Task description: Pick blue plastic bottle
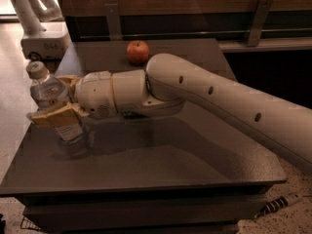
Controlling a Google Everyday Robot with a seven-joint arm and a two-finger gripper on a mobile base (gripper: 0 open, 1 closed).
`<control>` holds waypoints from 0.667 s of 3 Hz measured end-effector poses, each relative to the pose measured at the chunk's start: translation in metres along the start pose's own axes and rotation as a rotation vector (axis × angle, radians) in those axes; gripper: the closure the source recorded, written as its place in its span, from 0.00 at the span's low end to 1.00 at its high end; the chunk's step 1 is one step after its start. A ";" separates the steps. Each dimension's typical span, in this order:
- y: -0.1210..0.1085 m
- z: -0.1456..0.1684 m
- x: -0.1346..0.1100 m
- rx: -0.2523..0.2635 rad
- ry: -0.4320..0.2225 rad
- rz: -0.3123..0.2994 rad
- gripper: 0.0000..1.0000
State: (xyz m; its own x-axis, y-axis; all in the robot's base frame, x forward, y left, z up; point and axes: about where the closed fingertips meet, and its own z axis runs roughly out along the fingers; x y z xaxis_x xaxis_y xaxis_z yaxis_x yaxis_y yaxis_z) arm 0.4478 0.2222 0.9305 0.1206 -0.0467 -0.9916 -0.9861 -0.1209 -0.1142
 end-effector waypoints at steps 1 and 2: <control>0.000 -0.017 -0.045 0.001 0.007 -0.040 1.00; -0.001 -0.027 -0.074 0.003 0.014 -0.067 1.00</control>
Offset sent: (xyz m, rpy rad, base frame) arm -0.0006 -0.0379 0.1089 -0.0086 -0.0982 -0.0122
